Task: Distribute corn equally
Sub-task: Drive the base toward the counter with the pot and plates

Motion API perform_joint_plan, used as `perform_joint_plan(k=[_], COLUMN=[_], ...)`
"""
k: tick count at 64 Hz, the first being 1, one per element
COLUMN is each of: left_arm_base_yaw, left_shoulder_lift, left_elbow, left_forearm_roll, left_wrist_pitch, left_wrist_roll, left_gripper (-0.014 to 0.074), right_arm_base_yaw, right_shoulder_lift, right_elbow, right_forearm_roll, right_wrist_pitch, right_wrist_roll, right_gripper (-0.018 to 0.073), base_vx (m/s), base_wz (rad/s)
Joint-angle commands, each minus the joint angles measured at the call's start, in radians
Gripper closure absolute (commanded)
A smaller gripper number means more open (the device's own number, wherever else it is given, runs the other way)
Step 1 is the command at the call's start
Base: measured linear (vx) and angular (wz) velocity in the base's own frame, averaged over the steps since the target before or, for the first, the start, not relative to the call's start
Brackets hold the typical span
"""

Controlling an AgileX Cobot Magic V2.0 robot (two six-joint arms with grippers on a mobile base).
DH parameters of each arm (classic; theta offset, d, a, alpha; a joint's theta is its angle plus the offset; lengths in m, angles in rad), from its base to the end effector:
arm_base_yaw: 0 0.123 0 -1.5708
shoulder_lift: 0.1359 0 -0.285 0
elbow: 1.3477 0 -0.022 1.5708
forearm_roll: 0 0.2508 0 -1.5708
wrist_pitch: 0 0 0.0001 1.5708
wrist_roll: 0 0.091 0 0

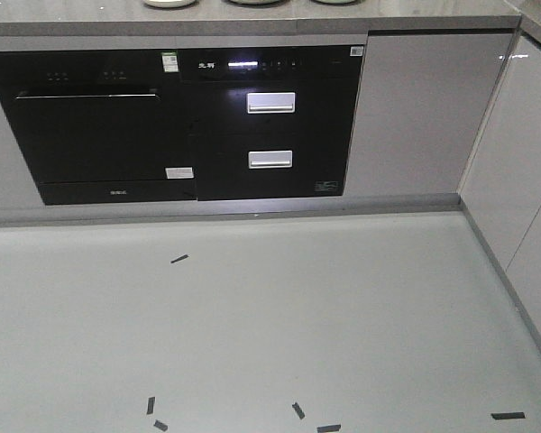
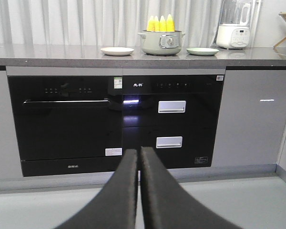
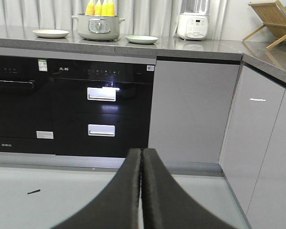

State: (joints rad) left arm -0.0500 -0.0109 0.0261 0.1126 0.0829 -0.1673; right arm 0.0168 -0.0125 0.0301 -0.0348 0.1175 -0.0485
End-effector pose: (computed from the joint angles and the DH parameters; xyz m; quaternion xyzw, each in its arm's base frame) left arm 0.0568 -0.0020 0.1975 -0.0051 0.7107 -0.0336 0.7026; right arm 0.0567 0.0006 0.1930 -0.0347 0.7230 -0.0243 0.6896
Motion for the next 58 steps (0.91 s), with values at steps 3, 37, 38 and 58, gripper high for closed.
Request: perform_joint_plan(k=[3,37,38,58], left_arm_base_yaw=[0.000,0.000,0.000,0.000], left_shoulder_lift=[-0.026,-0.026,-0.026,-0.026], left_elbow=[0.029,0.029,0.029,0.029], left_forearm_roll=[0.000,0.000,0.000,0.000], left_wrist_pitch=[-0.071,-0.071,-0.071,-0.071], left_wrist_roll=[-0.011,-0.011,-0.011,-0.011], left_gripper=[0.0602,0.0602,0.0602,0.0602], right_arm_base_yaw=[-0.003,-0.003,-0.003,-0.003], right_shoulder_lift=[-0.005,-0.005,-0.005,-0.005], right_elbow=[0.014,0.014,0.014,0.014], right_forearm_roll=[-0.007,-0.007,-0.007,-0.007], right_wrist_pitch=[-0.075,-0.075,-0.075,-0.075], right_wrist_roll=[-0.005,-0.005,-0.005,-0.005], right_gripper=[0.0567,0.0567,0.0567,0.0567], base_vx=[0.16,0.19,0.22,0.23], base_wz=[-0.10,-0.04,-0.03,-0.04])
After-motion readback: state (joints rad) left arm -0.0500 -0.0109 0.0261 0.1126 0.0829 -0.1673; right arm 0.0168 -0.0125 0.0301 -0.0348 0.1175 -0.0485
